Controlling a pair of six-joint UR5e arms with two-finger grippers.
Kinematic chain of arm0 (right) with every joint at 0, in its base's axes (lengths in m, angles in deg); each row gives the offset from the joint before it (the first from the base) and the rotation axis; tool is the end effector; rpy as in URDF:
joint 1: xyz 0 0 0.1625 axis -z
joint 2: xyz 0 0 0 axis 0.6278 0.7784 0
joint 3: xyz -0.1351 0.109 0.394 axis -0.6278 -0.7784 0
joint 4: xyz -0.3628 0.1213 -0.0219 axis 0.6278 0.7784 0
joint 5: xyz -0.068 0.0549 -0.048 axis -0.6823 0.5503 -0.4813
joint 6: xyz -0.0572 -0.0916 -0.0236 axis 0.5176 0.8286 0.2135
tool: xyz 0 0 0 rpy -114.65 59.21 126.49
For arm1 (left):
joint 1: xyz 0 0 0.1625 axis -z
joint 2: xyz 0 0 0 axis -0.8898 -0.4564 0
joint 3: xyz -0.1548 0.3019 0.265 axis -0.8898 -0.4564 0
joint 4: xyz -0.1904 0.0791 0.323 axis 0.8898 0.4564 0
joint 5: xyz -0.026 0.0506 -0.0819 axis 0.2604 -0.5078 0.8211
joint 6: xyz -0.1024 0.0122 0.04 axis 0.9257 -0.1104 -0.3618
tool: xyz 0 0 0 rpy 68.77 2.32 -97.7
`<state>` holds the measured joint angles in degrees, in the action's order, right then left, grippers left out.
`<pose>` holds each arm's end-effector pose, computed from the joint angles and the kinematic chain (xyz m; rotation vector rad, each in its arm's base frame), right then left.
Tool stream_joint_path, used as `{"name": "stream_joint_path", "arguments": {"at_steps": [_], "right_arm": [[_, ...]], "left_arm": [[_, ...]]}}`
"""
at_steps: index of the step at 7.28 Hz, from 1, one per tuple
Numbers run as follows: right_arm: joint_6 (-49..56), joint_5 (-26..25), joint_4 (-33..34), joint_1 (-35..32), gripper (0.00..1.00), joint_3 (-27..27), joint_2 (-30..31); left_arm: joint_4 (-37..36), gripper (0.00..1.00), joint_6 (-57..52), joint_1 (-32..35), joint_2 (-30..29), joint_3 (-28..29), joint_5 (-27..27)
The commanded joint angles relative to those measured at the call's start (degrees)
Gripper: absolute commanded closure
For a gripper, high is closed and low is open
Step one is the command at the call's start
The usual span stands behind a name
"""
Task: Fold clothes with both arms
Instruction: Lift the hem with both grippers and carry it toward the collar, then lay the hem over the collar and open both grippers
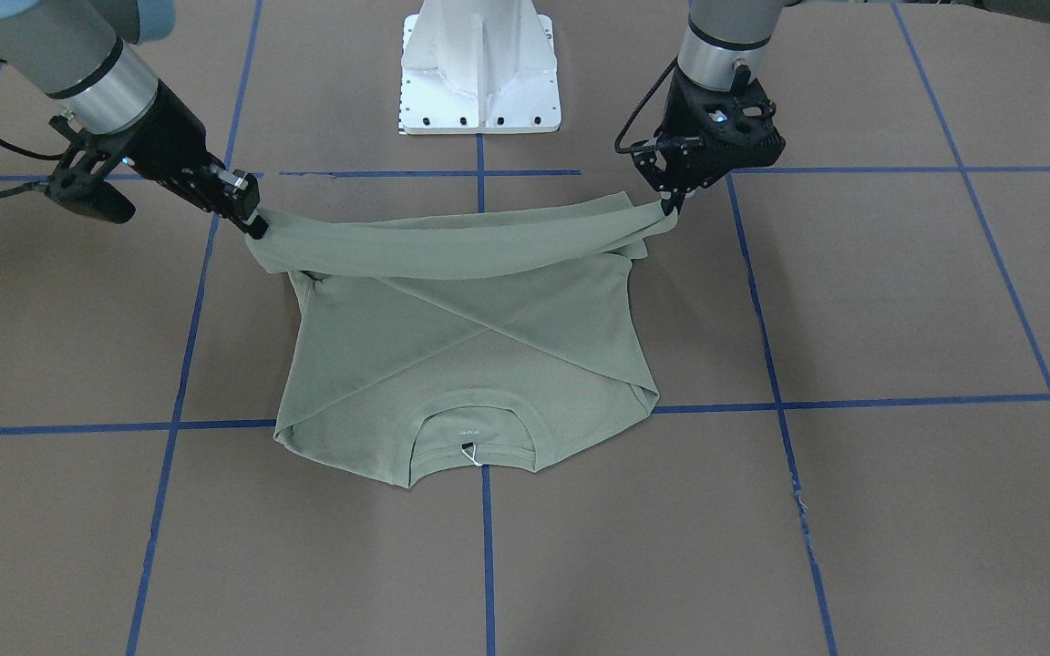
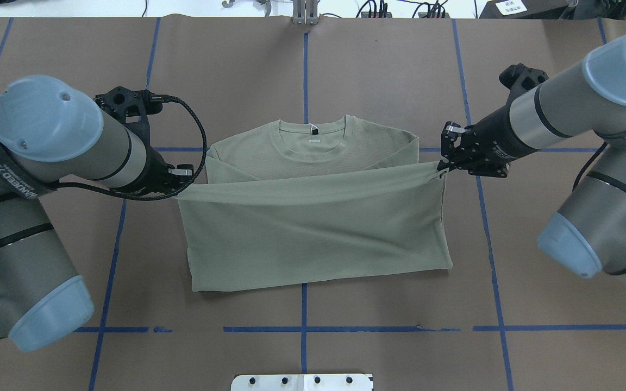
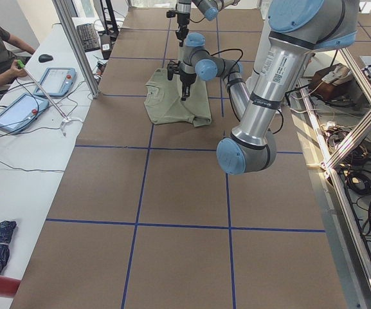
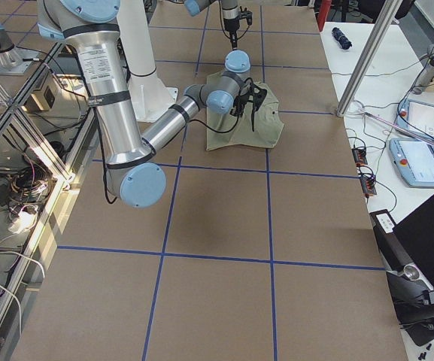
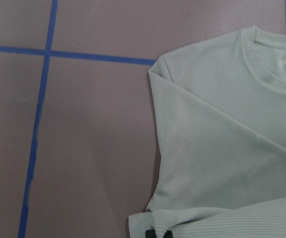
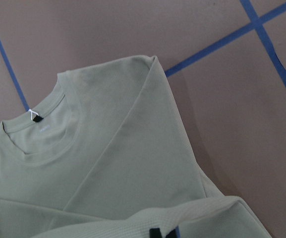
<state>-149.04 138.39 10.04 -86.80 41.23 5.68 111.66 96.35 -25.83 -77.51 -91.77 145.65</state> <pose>-0.3126 -0.4521 0.3178 -0.1433 -1.0699 0.4886 0.3741 -0.4101 0.2656 0.1378 0.8266 -0.1754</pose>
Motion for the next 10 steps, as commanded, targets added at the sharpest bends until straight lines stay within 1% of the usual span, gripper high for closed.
{"name": "stream_joint_path", "arguments": {"at_steps": [1,4,5,7,9,10], "right_arm": [[0.1,-1.7,0.0,-1.0,1.0,-10.2,-6.7],[1.5,-2.6,-0.1,-1.9,1.0,-21.2,-13.2],[2.0,-2.9,-0.1,-1.9,1.0,-22.9,-13.8],[2.3,-3.4,-0.1,-1.9,1.0,-25.8,-15.6],[2.3,-4.1,-0.1,-2.0,1.0,-26.5,-15.8],[2.3,-4.1,-0.1,-2.0,1.0,-26.7,-15.8]], "left_arm": [[9.0,1.0,0.1,1.6,-0.2,8.3,-0.2],[22.6,1.0,0.1,3.3,-1.7,21.4,-0.3],[24.5,1.0,0.1,3.7,-1.8,23.2,-0.3],[24.7,1.0,0.6,4.2,-1.9,23.9,-0.3],[24.7,1.0,0.9,4.3,-4.5,27.7,-0.4],[24.8,1.0,1.0,4.3,-4.7,28.2,-0.5]]}}
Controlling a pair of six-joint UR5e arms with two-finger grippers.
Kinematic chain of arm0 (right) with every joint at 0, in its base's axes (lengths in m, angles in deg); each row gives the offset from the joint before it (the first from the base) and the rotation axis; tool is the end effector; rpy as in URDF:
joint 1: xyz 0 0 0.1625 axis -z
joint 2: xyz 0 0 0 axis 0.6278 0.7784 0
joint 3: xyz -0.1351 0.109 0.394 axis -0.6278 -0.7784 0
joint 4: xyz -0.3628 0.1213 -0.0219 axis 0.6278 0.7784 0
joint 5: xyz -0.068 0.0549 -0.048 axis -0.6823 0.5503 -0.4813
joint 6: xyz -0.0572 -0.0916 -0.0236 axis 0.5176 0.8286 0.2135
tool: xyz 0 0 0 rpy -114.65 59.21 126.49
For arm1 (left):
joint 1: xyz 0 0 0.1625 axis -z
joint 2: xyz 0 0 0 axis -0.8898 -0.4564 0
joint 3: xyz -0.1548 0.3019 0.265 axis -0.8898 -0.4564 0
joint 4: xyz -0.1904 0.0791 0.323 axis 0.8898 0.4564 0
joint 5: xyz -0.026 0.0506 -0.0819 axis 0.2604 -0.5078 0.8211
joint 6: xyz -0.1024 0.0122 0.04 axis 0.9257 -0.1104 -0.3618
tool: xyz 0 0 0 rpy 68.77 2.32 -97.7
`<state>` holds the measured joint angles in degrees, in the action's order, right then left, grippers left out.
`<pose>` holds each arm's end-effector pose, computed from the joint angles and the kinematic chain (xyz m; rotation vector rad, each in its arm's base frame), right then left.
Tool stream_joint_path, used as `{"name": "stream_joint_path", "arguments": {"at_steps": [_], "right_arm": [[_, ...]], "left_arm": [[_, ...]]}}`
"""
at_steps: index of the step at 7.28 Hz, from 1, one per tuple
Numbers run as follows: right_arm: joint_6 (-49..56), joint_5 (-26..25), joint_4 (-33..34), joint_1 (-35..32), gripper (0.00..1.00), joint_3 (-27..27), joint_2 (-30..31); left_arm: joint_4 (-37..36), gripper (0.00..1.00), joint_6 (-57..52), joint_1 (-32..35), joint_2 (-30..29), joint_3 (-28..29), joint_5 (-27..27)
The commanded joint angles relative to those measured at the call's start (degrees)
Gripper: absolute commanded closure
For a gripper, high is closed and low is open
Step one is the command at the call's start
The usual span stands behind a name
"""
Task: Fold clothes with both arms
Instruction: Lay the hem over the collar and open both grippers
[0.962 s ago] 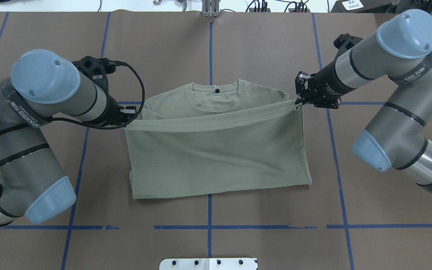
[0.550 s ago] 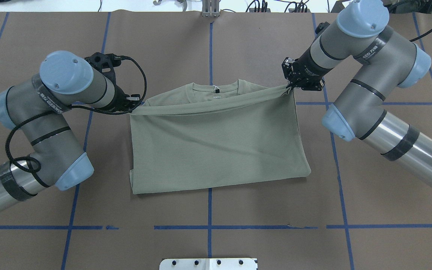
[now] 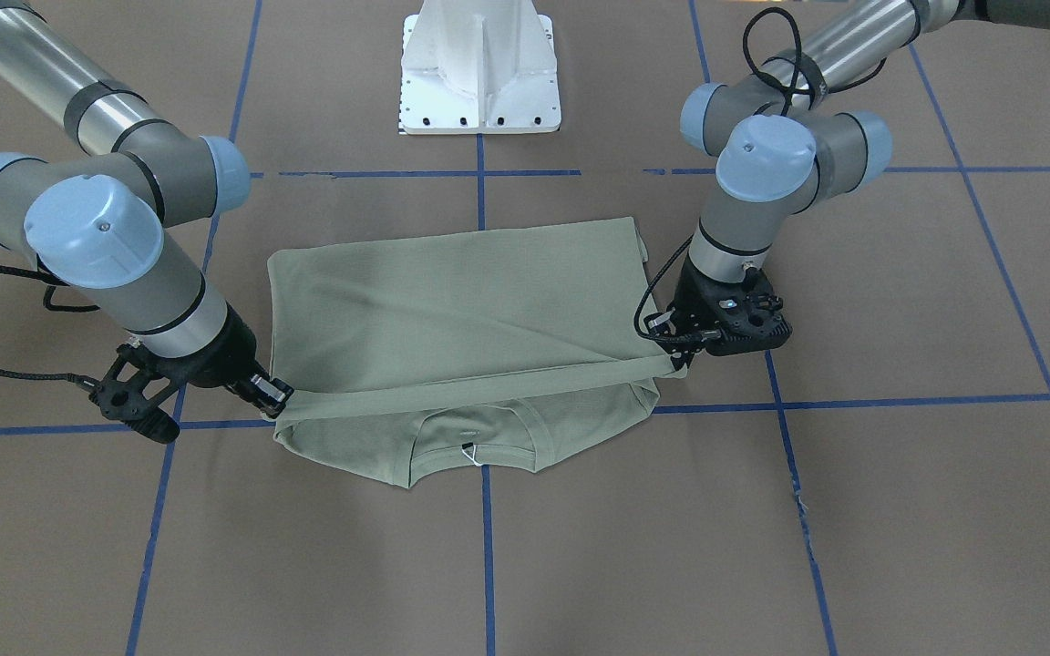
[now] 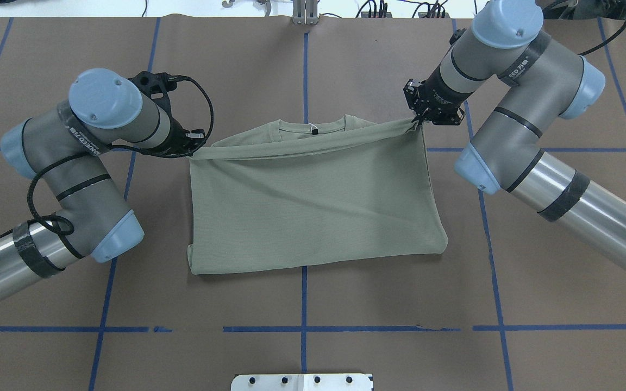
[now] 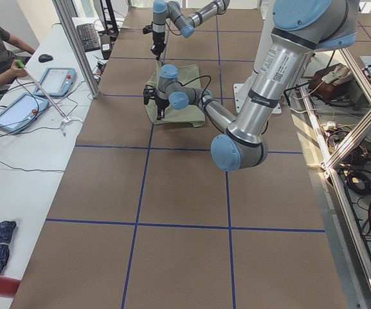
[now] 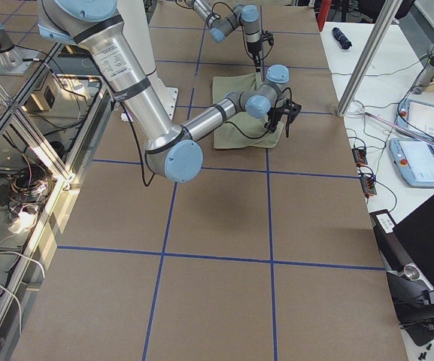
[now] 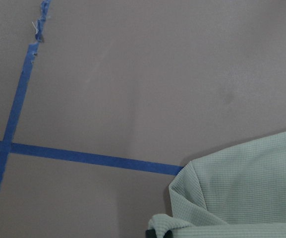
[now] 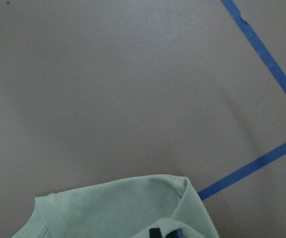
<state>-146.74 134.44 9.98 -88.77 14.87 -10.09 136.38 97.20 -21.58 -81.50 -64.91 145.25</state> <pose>-0.3878 -0.5804 0.3488 -0.1345 -0.9019 0.5889 0.4338 -0.5176 0.3533 0.1855 0.8476 -0.2558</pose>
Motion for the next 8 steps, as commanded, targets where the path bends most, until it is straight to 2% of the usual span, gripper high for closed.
{"name": "stream_joint_path", "arguments": {"at_steps": [1,8], "right_arm": [[0.0,-0.3,0.0,0.1,1.0,-0.4,-0.4],[0.0,-1.2,0.0,0.1,1.0,-2.8,-2.2]], "left_arm": [[0.1,1.0,0.1,0.0,-0.9,1.3,-0.1],[0.1,1.0,-0.2,1.5,-2.1,2.8,-0.1]]}}
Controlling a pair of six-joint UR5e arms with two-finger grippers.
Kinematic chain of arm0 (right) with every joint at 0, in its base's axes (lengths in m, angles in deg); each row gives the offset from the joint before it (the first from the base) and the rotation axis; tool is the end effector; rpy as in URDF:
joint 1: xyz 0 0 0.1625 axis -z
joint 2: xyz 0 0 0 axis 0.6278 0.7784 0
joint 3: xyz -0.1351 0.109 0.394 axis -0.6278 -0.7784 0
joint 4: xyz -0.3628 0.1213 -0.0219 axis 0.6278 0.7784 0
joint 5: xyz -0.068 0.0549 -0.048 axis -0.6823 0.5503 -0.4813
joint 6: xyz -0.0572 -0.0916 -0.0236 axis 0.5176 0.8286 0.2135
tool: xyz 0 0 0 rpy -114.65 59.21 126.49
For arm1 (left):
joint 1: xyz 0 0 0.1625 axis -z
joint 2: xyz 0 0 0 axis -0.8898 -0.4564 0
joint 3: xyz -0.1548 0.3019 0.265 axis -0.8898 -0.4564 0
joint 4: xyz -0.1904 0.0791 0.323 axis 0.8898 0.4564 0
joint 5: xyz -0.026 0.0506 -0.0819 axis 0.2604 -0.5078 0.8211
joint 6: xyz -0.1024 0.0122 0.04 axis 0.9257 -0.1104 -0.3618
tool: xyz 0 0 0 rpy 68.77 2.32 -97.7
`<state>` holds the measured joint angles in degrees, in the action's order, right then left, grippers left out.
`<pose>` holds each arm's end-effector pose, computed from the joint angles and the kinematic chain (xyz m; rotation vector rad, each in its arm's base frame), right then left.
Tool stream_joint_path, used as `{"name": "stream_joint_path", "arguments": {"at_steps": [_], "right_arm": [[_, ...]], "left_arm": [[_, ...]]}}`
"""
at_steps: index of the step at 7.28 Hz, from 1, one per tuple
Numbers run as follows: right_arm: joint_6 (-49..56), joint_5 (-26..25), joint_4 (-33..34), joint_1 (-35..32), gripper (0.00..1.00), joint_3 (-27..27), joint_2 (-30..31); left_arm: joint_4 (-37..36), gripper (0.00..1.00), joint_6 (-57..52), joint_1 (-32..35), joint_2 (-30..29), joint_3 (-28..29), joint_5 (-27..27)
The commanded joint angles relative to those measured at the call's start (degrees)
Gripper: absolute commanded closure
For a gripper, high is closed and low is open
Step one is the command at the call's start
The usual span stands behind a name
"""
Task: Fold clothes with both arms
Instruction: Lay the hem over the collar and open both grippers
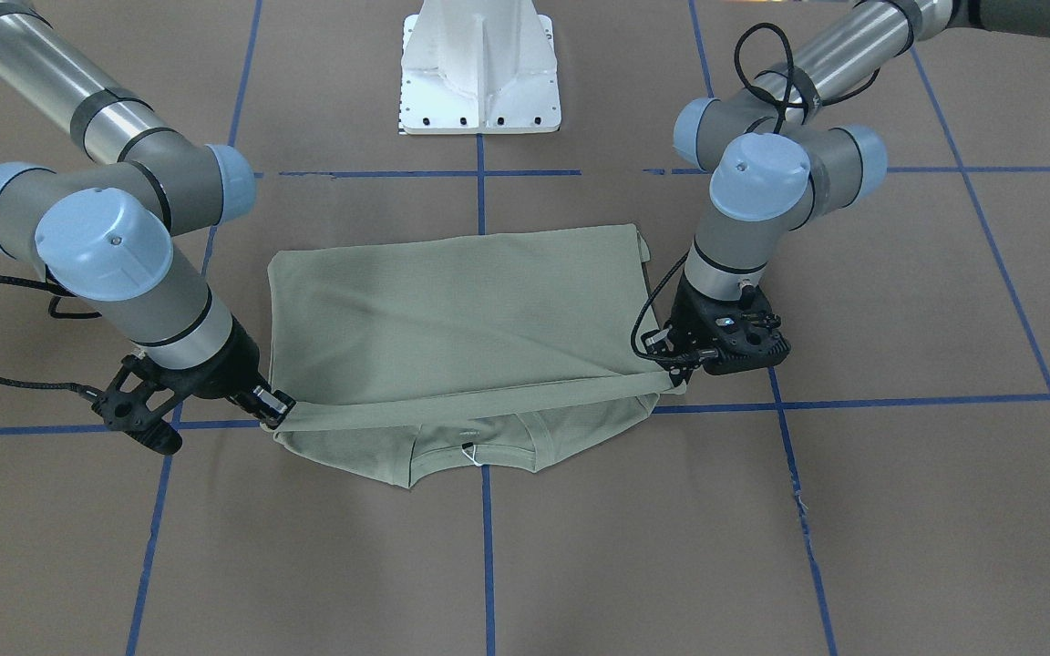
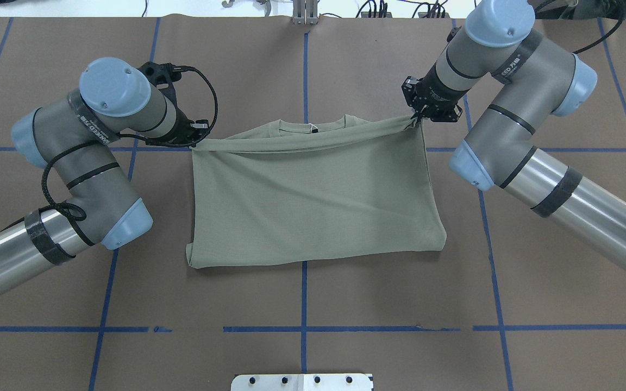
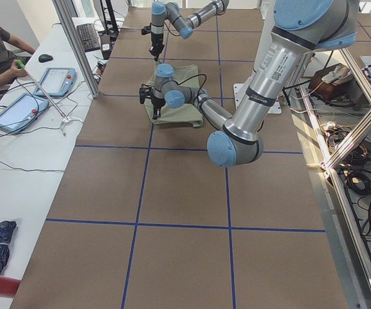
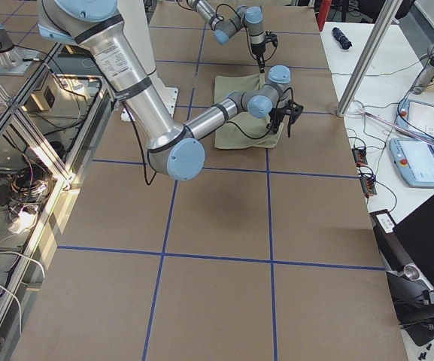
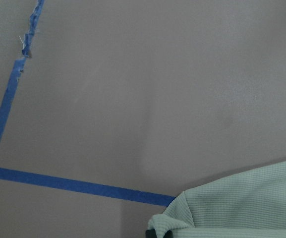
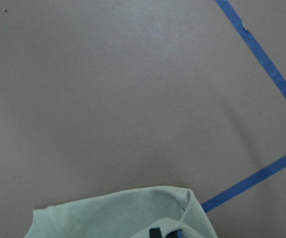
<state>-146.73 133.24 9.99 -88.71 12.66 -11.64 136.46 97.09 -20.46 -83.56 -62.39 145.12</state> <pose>-0.3948 -0.5907 0.3483 -0.1219 -0.8850 0.6012 0.4344 -0.5362 0.3489 0.1930 0.8393 -0.2746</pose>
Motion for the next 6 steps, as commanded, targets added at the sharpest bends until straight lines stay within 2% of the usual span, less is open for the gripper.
{"name": "stream_joint_path", "arguments": {"at_steps": [1,6], "right_arm": [[0.0,-0.1,0.0,0.0,1.0,-0.7,-0.8],[1.0,0.2,0.0,-0.1,1.0,-0.3,-1.0]], "left_arm": [[0.0,1.0,-0.1,0.5,0.0,0.4,0.0],[0.2,1.0,0.1,0.4,-0.5,0.3,0.1]]}}
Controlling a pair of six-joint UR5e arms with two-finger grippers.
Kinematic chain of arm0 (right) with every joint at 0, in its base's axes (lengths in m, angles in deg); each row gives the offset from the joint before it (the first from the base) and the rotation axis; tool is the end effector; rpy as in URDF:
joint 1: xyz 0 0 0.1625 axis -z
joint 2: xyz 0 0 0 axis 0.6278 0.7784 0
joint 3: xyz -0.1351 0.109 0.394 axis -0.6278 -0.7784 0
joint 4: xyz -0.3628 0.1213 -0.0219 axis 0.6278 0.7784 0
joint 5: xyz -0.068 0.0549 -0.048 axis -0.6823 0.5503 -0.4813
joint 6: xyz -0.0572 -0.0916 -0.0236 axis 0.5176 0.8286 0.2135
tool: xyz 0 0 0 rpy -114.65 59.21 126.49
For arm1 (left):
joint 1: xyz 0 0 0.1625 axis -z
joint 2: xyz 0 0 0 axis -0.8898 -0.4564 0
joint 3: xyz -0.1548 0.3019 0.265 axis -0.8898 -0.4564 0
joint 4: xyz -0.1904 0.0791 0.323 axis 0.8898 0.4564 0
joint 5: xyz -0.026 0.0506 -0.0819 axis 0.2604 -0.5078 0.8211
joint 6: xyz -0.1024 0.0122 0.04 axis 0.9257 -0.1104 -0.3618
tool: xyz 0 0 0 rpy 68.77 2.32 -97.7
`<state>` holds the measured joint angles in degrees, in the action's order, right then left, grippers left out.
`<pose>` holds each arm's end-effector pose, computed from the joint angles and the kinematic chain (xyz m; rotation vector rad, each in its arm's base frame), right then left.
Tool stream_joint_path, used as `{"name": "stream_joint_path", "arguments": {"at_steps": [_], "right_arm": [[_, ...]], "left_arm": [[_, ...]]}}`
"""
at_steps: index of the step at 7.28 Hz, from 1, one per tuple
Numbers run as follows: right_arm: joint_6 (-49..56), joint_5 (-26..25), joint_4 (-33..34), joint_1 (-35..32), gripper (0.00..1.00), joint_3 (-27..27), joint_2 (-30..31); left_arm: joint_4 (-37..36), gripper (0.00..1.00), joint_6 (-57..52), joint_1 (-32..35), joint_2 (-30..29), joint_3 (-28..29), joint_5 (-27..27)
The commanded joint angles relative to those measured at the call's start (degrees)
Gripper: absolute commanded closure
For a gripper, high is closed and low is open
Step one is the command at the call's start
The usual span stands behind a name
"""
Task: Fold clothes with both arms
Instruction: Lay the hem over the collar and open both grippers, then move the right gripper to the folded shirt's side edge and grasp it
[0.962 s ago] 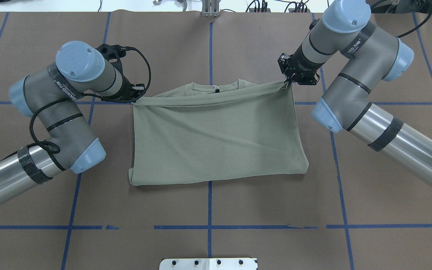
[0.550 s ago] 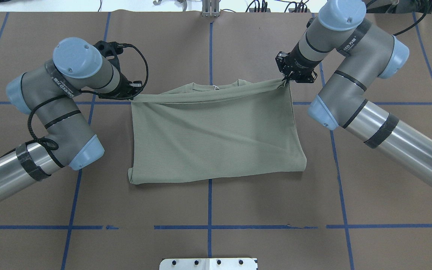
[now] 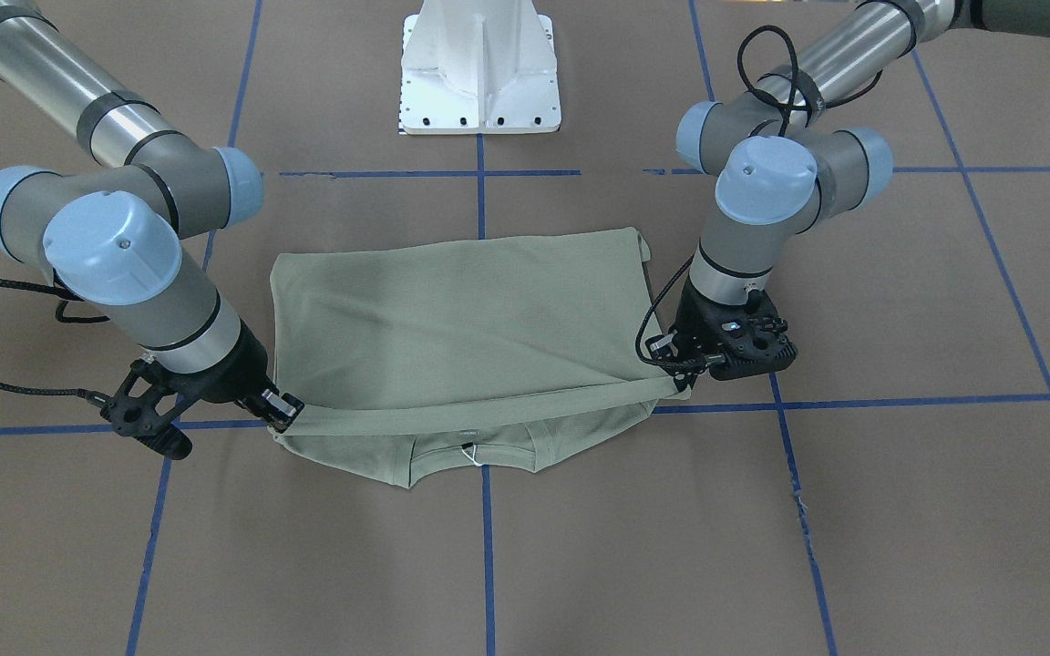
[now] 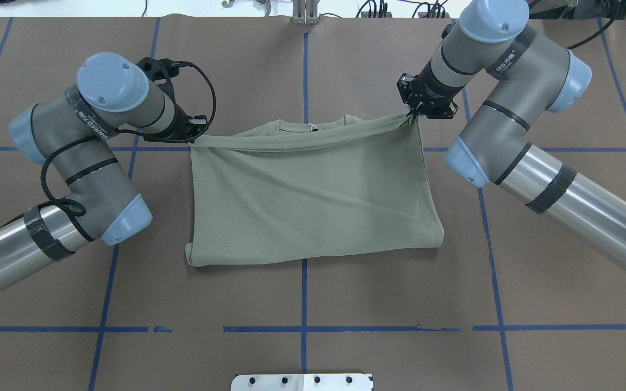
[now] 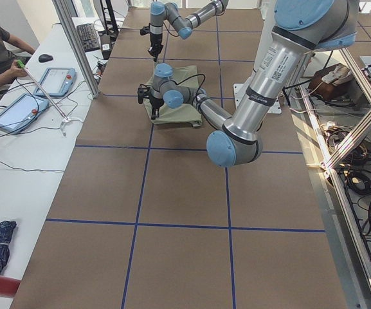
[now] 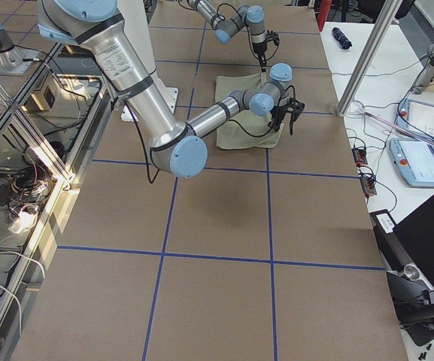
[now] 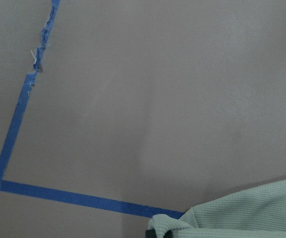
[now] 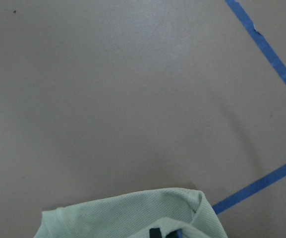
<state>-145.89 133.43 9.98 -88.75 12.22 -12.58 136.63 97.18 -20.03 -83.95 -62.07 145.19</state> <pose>-0.3973 -0.5939 0.3400 -0.1136 -0.8939 0.5836 0.4321 -0.5409 0.3464 0.1968 0.8430 -0.2817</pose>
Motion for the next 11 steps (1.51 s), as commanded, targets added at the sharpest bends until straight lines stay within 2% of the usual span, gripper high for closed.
{"name": "stream_joint_path", "arguments": {"at_steps": [1,2,3,4,6,7,9,10,11], "right_arm": [[0.2,0.0,0.0,0.0,1.0,0.2,0.1],[0.1,-0.1,-2.2,0.1,0.35,-0.2,0.6],[0.1,-0.2,-5.0,0.2,0.0,-0.3,1.5],[2.0,-0.1,-5.2,0.1,0.0,-0.3,1.8],[4.0,0.5,-5.4,0.0,0.0,1.3,3.1],[4.0,0.6,-5.4,1.6,0.0,7.0,8.2],[3.5,0.4,-4.8,6.9,0.0,22.9,21.7],[3.0,0.0,-4.7,9.6,0.0,26.4,25.8],[2.9,-0.8,-4.7,12.1,0.0,26.3,27.0]], "left_arm": [[0.0,0.99,0.0,0.0,-0.1,0.0,0.1],[0.0,0.58,0.0,0.0,-0.1,0.0,0.0],[0.7,0.16,-0.2,0.0,-0.1,0.0,0.1],[1.0,0.0,-0.3,0.0,-0.1,0.1,0.1],[1.0,0.0,-0.5,0.0,-0.1,0.0,0.1],[0.9,0.0,-0.5,0.0,-0.1,-0.2,0.2],[0.8,0.0,-0.4,0.0,-0.1,-0.7,0.2],[0.8,0.0,-0.4,0.1,-0.1,-1.1,0.2],[0.8,0.0,-0.2,0.0,-0.1,-1.1,0.2]]}}
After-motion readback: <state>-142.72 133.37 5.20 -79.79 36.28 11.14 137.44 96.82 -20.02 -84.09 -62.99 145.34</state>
